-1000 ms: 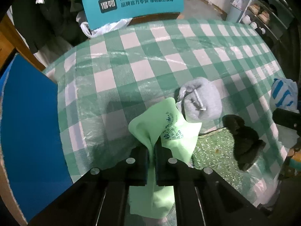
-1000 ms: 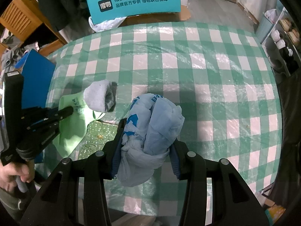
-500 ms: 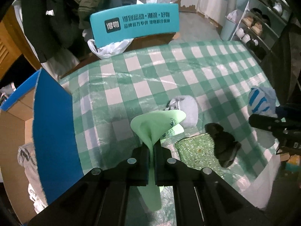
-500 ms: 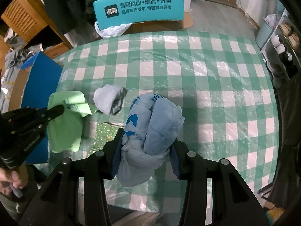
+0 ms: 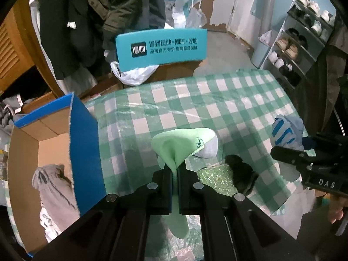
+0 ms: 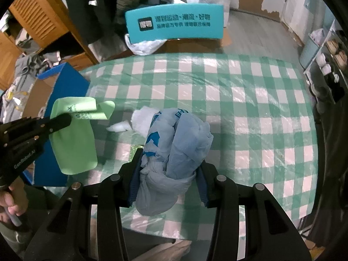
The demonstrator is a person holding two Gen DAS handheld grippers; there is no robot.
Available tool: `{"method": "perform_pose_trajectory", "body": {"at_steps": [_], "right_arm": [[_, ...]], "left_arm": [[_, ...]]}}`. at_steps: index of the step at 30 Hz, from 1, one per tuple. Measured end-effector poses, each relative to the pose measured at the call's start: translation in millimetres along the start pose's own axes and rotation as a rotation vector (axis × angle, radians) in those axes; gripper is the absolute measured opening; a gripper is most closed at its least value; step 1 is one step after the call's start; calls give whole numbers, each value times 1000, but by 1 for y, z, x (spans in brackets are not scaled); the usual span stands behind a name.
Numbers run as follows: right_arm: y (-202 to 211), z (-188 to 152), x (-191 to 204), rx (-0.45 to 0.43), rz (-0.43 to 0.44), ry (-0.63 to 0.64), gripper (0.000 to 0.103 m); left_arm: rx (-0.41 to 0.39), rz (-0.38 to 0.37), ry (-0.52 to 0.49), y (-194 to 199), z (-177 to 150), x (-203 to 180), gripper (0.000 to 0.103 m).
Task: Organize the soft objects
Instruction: 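Carry the green cloth with the left gripper while the right carries the blue-white sock to the box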
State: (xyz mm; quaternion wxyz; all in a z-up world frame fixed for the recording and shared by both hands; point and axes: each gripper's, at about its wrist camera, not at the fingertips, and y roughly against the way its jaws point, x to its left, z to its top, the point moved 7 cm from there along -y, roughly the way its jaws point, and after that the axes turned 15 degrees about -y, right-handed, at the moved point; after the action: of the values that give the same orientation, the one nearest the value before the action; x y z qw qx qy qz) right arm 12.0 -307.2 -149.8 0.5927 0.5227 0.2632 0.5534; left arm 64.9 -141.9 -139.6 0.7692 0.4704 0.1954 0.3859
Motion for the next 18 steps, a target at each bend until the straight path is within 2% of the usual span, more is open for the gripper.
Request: {"method": "perform_pose_trajectory", "body": {"at_steps": [5,18], "right_arm": [[14,1,14,-27,17,30,43],[44,0,49,-84,53,108,43]], "left_arm": [[-29,9,4,16,3,1,4],[-89,86,20,61,-1,23,4]]}}
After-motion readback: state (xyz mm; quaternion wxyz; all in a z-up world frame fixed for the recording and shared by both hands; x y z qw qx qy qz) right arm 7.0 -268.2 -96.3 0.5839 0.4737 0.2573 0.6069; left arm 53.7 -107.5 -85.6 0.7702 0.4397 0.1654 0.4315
